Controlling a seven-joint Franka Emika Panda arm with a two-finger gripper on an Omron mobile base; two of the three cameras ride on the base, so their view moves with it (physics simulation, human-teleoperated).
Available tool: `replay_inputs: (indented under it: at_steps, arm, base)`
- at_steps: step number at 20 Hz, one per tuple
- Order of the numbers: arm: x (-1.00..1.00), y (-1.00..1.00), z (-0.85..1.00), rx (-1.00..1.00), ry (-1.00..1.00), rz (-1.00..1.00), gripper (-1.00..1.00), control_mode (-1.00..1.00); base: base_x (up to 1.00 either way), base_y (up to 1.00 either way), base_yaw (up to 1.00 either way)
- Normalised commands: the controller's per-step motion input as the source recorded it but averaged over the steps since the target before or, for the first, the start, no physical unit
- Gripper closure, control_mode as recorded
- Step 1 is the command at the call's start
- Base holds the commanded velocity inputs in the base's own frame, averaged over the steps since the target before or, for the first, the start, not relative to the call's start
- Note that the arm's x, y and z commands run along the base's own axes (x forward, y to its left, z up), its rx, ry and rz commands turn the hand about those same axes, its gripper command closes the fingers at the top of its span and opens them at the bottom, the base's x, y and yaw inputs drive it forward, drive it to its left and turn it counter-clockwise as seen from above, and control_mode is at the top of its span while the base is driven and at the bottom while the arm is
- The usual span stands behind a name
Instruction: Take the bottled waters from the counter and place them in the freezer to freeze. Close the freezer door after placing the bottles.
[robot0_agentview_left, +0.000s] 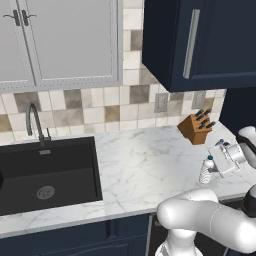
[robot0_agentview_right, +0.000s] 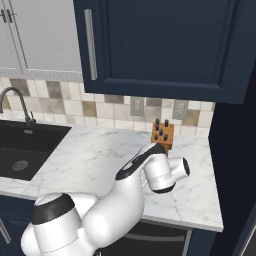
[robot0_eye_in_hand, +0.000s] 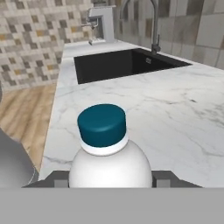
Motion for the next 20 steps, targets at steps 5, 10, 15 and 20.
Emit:
replay_inputs:
  at_steps: [5, 10, 15, 20]
  arm:
    - [-0.40, 0.00, 0.58, 0.00, 0.00, 0.00, 1.00, -1.00]
    - [-0.79, 0.00, 1.00, -0.02, 0.00, 0.03, 1.00, -1.00]
    - [-0.66, 0.07, 1.00, -0.13, 0.00, -0.02, 1.00, -1.00]
    - [-0.31, 0.41, 1.00, -0.16, 0.01, -0.16, 1.00, -1.00]
  base:
    - [0.00, 0.00, 0.00]
    - [0.00, 0.00, 0.00]
    - [0.00, 0.00, 0.00]
    - [0.00, 0.00, 0.00]
